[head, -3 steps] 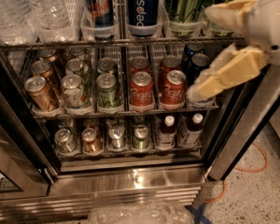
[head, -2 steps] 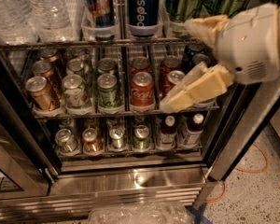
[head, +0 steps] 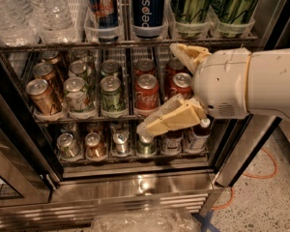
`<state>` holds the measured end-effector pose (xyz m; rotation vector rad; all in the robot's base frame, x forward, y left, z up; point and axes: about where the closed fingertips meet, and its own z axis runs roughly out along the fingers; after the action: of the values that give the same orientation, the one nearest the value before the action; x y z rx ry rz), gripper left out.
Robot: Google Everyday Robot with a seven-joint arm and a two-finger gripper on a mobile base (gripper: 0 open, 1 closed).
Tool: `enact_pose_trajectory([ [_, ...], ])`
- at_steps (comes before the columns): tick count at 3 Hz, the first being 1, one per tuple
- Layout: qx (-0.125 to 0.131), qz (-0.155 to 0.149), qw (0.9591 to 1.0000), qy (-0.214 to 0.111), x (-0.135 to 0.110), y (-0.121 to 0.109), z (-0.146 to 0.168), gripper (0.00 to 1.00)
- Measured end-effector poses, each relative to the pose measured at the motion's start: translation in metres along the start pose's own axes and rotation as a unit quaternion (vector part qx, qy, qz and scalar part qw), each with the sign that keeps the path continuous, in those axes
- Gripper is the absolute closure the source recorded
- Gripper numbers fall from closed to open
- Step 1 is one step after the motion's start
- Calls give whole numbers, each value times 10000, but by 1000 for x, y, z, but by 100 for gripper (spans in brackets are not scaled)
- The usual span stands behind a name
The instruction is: Pick 7up can from middle shelf of fridge
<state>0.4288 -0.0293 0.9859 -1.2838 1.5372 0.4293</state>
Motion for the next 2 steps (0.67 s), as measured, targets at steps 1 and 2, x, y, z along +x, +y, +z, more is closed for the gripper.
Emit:
enact_pose_trajectory([
  [1, 123, 191, 9996, -166, 4, 8, 19, 0],
  [2, 556, 498, 9957, -542, 7, 13, 50, 0],
])
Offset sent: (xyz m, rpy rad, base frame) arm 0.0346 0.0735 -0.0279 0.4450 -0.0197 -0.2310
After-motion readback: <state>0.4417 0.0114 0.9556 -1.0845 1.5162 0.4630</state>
